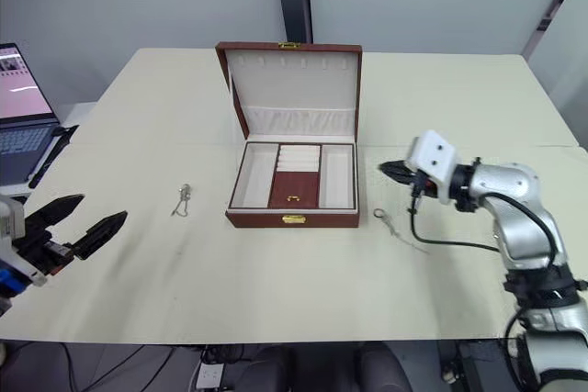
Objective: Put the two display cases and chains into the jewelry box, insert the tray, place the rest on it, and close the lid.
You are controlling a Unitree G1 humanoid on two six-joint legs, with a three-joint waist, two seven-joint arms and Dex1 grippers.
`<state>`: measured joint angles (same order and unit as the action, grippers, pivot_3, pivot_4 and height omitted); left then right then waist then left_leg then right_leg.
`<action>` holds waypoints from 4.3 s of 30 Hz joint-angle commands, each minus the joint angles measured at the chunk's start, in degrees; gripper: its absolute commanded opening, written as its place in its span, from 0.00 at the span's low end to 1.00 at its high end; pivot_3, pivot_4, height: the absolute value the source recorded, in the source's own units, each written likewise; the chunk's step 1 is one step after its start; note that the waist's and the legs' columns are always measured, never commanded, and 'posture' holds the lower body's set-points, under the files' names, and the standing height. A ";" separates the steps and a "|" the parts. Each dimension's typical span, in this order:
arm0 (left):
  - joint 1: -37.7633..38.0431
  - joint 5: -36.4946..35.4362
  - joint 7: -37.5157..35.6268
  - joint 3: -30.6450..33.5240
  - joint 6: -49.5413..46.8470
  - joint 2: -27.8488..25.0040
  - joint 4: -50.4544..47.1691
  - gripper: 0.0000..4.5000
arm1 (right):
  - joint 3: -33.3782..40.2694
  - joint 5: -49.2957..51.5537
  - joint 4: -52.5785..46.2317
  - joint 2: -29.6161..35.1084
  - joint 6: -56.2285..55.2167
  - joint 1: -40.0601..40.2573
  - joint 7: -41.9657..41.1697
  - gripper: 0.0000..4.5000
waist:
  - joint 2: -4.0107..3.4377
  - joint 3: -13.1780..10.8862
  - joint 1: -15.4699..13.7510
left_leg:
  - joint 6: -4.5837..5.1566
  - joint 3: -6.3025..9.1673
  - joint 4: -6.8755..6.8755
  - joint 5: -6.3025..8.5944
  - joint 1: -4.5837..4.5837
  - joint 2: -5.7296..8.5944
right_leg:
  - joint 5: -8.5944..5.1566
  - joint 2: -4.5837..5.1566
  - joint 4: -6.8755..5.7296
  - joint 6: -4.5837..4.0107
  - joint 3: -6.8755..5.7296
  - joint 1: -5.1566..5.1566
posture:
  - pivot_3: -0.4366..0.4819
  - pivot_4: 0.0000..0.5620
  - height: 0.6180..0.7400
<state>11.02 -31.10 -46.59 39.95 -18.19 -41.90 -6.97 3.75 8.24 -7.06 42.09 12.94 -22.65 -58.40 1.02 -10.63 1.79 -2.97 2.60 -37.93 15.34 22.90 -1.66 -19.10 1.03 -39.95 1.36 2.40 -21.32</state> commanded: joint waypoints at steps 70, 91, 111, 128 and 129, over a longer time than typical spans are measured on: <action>1.23 -2.04 18.39 -5.10 -13.72 7.82 -11.89 1.00 | -15.38 12.92 5.83 -9.09 12.57 -26.81 -16.50 1.00 | 0.15 0.12 -0.29 | -0.01 0.20 -0.07 -0.01 -0.05 0.06 | 0.01 0.06 -0.05 -0.01 -0.16 0.12 | 0.48 0.27 1.00; -26.26 7.67 31.20 -20.86 -23.55 10.37 6.52 1.00 | -15.81 13.32 1.86 -10.21 15.11 -24.32 -15.19 1.00 | 0.18 0.12 -0.01 | -0.02 0.14 -0.07 -0.02 0.01 0.04 | 0.01 0.02 -0.08 -0.01 -0.16 -0.01 | 0.48 0.27 1.00; -30.15 10.63 26.49 -23.67 -20.58 10.22 14.15 0.00 | -15.29 14.26 -0.28 -9.52 17.09 -23.72 -14.32 1.00 | 0.17 0.13 -0.08 | -0.03 0.13 -0.10 -0.02 0.00 0.08 | 0.01 0.05 -0.09 -0.01 -0.17 0.01 | 0.48 0.27 1.00; -22.69 -1.41 10.15 -13.59 -21.67 -0.87 -4.03 0.00 | -14.35 15.69 -4.17 -9.21 19.00 -21.48 -11.17 1.00 | 0.19 0.11 0.03 | -0.03 0.16 -0.06 -0.02 0.04 0.05 | 0.01 0.04 -0.06 -0.01 -0.13 -0.02 | 0.48 0.27 1.00; -22.82 -3.12 8.63 -12.86 -22.48 -1.79 -4.67 0.00 | -14.35 15.79 -4.28 -9.20 19.03 -21.41 -11.00 1.00 | 0.18 0.10 0.03 | -0.03 0.16 -0.06 -0.02 0.03 0.04 | 0.01 0.04 -0.06 -0.01 -0.13 -0.02 | 0.48 0.27 1.00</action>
<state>-11.46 -30.91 -35.10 24.75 -39.92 -42.25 -8.83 -12.40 22.80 -8.90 32.57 31.95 -43.77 -69.78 1.20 -10.52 1.82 -3.00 2.75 -37.99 15.32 22.94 -1.62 -19.08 1.07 -40.01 1.35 2.27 -21.33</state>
